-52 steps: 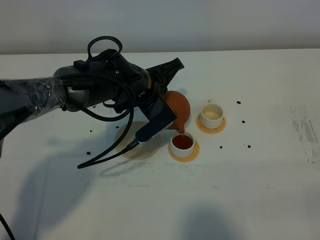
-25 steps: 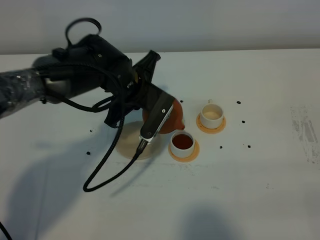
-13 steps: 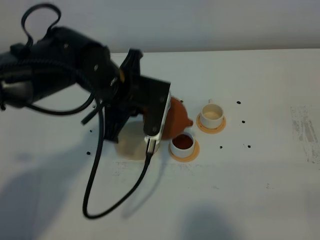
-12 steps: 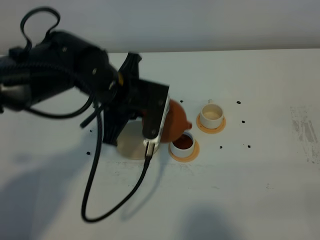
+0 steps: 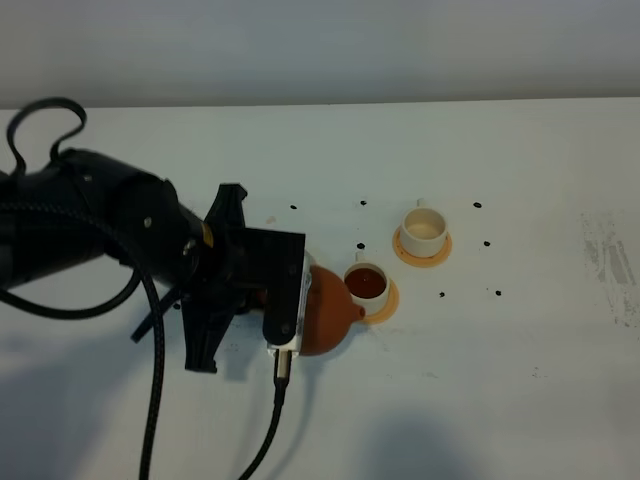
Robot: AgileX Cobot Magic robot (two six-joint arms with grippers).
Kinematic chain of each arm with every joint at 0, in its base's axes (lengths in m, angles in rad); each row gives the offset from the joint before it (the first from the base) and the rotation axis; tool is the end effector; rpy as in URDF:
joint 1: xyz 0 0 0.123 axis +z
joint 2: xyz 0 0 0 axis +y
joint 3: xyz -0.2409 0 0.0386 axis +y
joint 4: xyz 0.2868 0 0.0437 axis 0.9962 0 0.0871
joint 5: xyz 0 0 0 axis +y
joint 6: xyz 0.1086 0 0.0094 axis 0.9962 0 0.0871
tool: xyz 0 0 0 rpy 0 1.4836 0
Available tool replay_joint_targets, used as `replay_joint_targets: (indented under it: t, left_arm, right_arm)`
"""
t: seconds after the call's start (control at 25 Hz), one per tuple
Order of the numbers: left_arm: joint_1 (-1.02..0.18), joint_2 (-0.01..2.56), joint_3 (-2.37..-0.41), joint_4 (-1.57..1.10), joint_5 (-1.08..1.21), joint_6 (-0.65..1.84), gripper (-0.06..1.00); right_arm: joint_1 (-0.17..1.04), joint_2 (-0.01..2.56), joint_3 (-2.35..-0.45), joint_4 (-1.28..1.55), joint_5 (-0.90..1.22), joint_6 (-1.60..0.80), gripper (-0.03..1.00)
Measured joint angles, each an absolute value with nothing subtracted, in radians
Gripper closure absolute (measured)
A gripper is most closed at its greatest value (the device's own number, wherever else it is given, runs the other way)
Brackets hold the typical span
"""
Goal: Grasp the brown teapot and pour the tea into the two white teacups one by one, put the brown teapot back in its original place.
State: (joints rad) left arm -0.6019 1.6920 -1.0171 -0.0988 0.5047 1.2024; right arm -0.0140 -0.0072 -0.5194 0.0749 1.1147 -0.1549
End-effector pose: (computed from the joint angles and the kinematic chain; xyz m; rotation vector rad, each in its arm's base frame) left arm 0.3011 -0.2132 0.1158 2.0265 1.7280 0.1044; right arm 0.0803 0.0062 0.2896 -0.1527 2.0637 -0.0139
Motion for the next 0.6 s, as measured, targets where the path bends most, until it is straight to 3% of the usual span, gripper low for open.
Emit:
replay_joint_targets:
  t: [0.6]
  left_arm:
    - [-0.602,1.773,-0.872,-0.203,0.335,1.194,0.85]
  right_arm:
    - [-0.014,-0.007,-0.519,0.075,1.115,-0.155,0.71]
